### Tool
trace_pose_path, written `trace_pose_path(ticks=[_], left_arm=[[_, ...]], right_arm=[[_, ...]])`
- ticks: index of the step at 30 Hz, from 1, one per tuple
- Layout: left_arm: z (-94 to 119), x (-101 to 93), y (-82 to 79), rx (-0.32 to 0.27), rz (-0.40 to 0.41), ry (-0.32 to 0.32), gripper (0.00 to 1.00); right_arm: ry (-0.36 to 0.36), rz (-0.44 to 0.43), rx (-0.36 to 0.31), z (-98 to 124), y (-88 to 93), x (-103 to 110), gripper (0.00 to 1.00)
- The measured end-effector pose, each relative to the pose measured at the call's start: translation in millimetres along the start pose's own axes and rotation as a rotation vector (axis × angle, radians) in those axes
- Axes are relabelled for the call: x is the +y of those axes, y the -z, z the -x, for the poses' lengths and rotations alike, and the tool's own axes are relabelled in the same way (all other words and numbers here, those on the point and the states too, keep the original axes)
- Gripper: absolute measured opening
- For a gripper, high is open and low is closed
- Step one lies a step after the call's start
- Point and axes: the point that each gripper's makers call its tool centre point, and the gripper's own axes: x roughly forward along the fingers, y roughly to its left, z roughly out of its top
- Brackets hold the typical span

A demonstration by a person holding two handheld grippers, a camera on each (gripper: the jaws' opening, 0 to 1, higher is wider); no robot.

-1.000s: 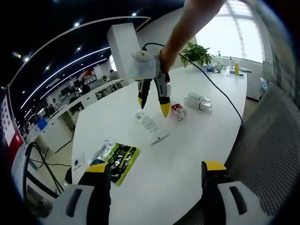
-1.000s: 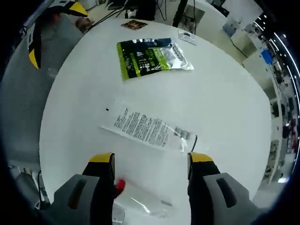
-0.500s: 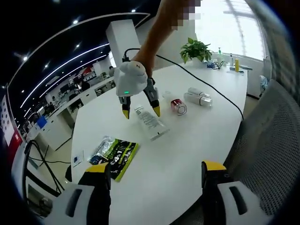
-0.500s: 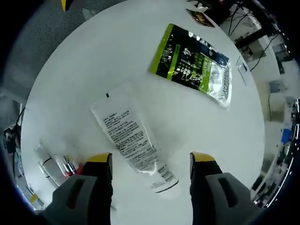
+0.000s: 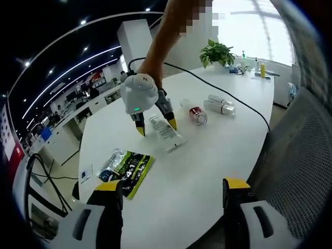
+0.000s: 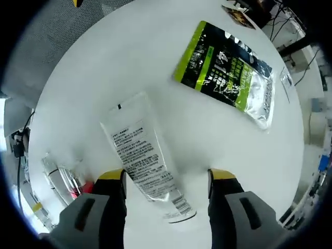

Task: Arrange the skincare products in the storage area until every visible bottle or jar stands upright without overlapping.

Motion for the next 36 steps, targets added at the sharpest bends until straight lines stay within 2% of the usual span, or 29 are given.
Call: trace_pose_path(ticks=[1,11,12,14,15,16,17,21,28,33,36], left_arm=[[0.1,-0.1,-0.2,-0.001,0.001,0.0,0.8],[-0.5,-1.3,1.8,0.008,0.006,0.006,0.8],[-0.6,-1.4,1.5,0.006,0.007,0.007,0.8],[-0.1,-0.5,0.4,0.0,0.009,0.004,0.8],[-0.1,-0.3,0.5,0.0,0.009,0.003,0.8],[-0.2,-0.3,0.9,0.003,0.009,0.003,0.8],[-0.2,-0.4,1.4,0.006,0.009,0.004,0.8],[-0.2,-0.5,1.7,0.008,0.012,0.005,0.79],[-0.1,0.6,2.2,0.011,0.013,0.001,0.78],[-0.1,1.0,2.1,0.01,0.018,0.0,0.77],[0.0,0.5,1.9,0.01,0.02,0.001,0.77]], right_arm=[[0.0,0.021,-0.006,0.3,-0.7,1.0,0.61],[-0.002,0.007,0.003,1.5,-1.3,1.1,0.61],[-0.001,0.006,-0.001,1.7,-1.1,1.5,0.59],[-0.002,0.008,0.002,4.0,-1.0,4.6,0.48],[-0.004,0.005,-0.001,6.0,-2.2,6.4,0.34],[0.021,0.009,-0.022,4.6,-6.8,2.6,0.34],[-0.004,-0.006,0.01,6.1,-1.1,5.8,0.33],[-0.013,-0.017,0.014,6.0,-5.0,2.6,0.32],[-0.015,-0.088,-0.02,9.0,-4.9,-1.6,0.26],[0.014,-0.12,-0.037,10.0,-0.6,-3.7,0.23],[0.035,-0.208,-0.089,11.3,-3.0,-4.5,0.22]])
